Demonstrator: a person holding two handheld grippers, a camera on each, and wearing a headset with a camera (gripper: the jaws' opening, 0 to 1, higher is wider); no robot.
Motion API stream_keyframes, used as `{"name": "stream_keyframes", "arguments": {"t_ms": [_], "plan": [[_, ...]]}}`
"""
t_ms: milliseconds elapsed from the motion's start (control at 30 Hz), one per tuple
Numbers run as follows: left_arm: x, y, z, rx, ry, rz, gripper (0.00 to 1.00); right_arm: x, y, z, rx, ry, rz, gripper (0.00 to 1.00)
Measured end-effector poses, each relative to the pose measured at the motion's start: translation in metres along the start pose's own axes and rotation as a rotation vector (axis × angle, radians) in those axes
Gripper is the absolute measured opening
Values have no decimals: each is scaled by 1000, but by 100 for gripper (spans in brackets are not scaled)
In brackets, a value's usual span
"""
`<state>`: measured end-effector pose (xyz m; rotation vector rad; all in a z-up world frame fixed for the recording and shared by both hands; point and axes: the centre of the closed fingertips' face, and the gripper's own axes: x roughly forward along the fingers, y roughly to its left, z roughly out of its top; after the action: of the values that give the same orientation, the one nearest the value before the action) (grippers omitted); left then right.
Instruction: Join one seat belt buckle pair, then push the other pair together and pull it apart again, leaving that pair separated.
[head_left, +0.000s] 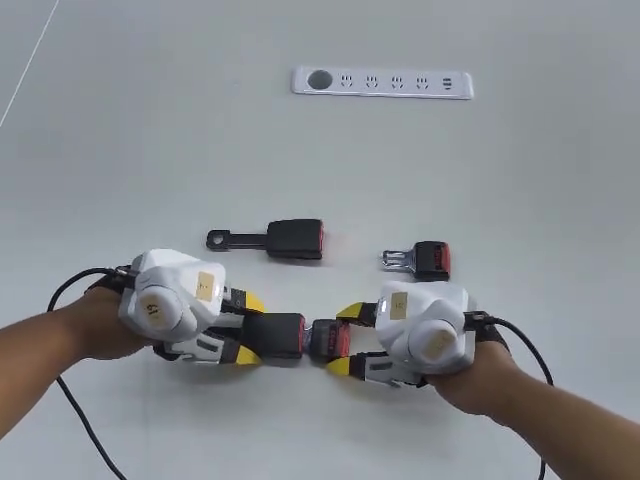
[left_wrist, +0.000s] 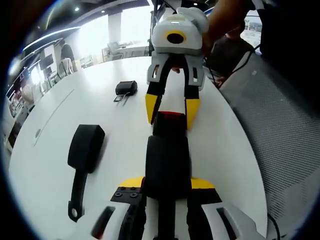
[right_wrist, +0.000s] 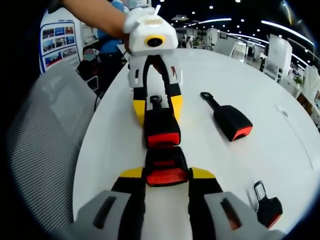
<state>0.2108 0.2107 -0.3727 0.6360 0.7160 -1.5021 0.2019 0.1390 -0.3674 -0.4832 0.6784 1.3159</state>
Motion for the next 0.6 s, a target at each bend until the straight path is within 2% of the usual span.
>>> {"name": "stream_keyframes", "arguments": {"t_ms": [400,467,533,600], "plan": [[-2,-4,10,4,-3,-1,32,1,0,2,-5,-16,3,31],[-2,-5,11,1,9,4,32,1,0,2,1,-8,13,32],[-1,-4,9,49,36,16,32,1,1,3,-16,0,9,33],[0,-4,9,28,49,16,33,1,1,3,-5,6,10,33]]}}
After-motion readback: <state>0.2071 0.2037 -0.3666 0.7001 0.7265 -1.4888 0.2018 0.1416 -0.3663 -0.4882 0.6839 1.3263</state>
